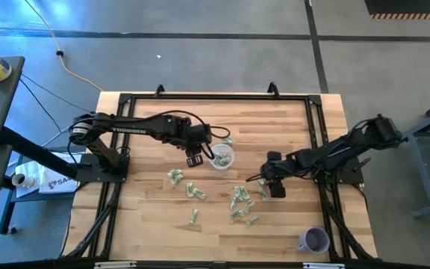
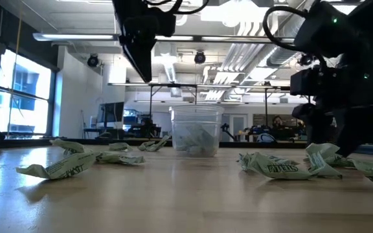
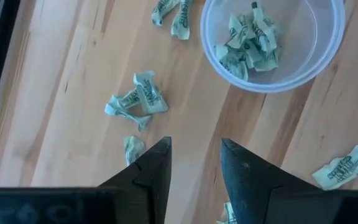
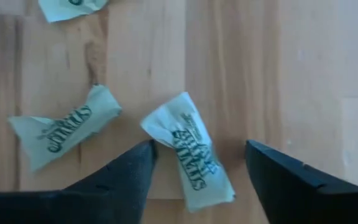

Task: Pick and place Stevia / Truvia into bins
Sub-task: Put the white stevia packet into the transparent container

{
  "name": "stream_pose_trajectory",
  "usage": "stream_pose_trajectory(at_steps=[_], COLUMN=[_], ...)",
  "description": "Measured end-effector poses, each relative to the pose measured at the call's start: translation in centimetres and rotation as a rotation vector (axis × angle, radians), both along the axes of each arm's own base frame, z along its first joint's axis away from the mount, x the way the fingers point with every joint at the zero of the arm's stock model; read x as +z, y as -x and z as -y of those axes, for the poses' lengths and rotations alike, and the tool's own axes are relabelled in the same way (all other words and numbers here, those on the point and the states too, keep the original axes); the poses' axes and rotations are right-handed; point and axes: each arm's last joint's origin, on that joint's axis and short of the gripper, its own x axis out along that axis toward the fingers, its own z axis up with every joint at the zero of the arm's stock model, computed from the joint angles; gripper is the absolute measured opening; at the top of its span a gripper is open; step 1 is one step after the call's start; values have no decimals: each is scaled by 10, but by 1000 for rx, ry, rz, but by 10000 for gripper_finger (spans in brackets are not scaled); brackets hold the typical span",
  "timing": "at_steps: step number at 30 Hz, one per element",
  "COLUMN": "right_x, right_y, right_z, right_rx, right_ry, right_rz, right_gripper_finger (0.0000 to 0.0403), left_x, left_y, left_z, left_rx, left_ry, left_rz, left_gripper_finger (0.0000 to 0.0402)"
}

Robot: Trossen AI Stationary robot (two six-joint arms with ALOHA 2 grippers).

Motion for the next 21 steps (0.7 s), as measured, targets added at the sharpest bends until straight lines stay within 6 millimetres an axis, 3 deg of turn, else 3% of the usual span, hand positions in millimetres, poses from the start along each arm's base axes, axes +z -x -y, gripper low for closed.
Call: stream_pose_trajectory(at_steps=[5, 10, 16, 21], right_x=[-6, -5, 17, 70], right_y=[-1, -2, -5, -26], right_z=[0, 10, 30, 50], right_rx=[-6, -118, -287, -283], right_ry=[10, -72, -131, -109], right_rz=[-30, -32, 56, 247], right_gripper_finger=[139, 18, 16, 9], left_x=[-4, -4, 2, -3], left_y=[3, 9, 34, 63], left_z=[-3, -15, -24, -22], left_rx=[-20, 16, 64, 146], left_ry=[-6, 6, 4, 41], left_rz=[-36, -83, -20, 139], left_gripper_finger=[170, 166, 165, 165])
